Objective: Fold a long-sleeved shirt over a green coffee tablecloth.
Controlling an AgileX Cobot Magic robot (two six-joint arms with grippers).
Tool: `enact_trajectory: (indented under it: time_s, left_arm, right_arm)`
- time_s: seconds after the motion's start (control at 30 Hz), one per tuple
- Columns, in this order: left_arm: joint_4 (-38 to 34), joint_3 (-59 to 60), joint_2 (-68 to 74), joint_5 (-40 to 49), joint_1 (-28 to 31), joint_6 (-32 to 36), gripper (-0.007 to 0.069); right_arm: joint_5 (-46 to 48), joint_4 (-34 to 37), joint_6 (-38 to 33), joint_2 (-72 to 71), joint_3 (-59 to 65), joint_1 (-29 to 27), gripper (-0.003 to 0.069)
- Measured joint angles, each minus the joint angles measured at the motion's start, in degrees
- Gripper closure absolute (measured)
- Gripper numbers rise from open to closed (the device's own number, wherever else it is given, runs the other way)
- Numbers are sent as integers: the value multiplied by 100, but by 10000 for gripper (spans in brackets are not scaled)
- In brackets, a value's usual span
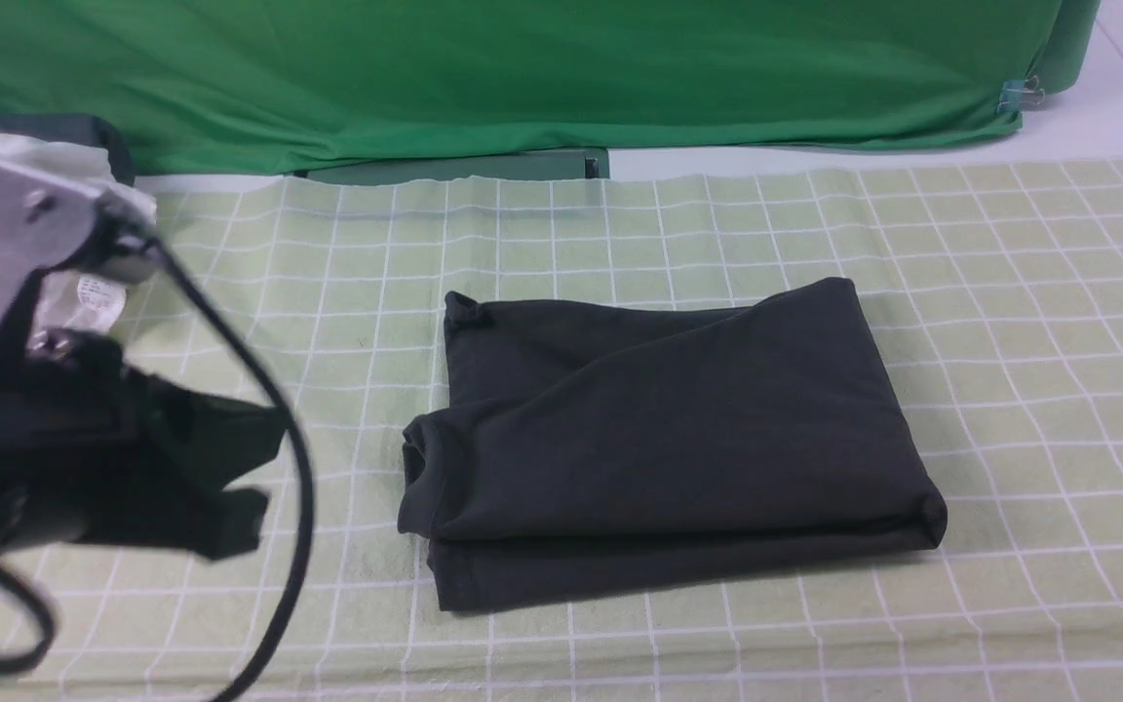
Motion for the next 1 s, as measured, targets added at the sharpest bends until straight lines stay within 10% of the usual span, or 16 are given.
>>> enact_trajectory:
  time_s: [0.43,1.0]
  left_arm:
    - [1,1980,-3335,-2140,0,76,613]
    - [557,2100,-3652,-2864,0,78,611]
  right_arm:
    - [0,0,26,0,0,0,422]
    - [0,0,115,0,0,0,421]
